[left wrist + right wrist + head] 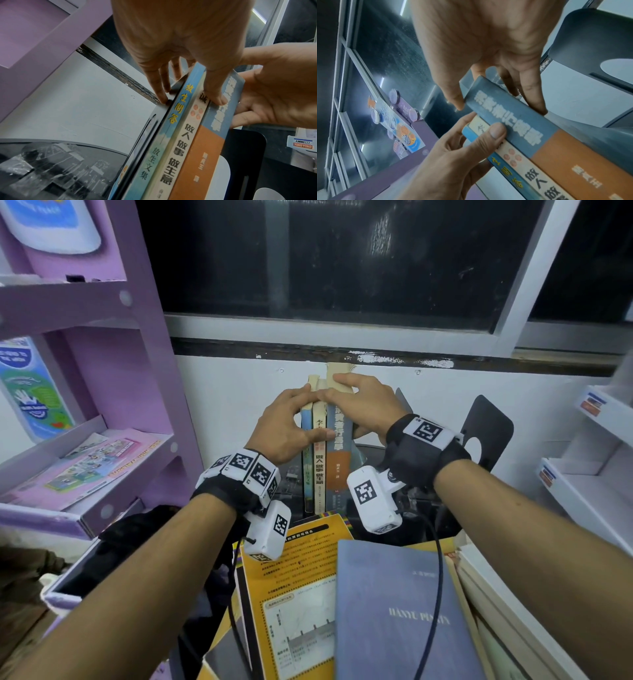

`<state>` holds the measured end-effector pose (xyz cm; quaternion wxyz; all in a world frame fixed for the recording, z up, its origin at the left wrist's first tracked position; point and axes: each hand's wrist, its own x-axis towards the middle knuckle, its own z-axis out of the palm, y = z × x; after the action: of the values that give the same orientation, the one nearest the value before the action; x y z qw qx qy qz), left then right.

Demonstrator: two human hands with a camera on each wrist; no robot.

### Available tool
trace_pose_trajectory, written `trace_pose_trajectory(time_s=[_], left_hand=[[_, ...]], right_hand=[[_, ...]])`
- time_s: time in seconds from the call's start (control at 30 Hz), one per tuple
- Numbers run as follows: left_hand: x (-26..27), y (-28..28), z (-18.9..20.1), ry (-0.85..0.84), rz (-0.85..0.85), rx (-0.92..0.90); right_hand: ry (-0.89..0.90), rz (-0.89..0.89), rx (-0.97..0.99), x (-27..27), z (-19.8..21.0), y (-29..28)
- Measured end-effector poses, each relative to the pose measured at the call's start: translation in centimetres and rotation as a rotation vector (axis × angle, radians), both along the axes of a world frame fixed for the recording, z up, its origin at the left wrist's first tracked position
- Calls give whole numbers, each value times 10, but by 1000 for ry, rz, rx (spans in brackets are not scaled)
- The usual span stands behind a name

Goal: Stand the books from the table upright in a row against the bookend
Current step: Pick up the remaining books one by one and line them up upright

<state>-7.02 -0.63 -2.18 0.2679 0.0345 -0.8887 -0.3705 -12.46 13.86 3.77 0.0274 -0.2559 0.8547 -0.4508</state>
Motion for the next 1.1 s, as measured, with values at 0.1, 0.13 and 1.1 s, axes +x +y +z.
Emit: trace_pose_trajectory(time_s=[0.1,0.13,1.1], left_hand=[[0,2,1,5,-2,-15],[1,2,1,10,-1,-22],[52,42,32,-219,137,2]], right_hand=[[-40,19,22,3,0,3],[-41,24,34,4,0,5],[-117,174,307,44,0,92]])
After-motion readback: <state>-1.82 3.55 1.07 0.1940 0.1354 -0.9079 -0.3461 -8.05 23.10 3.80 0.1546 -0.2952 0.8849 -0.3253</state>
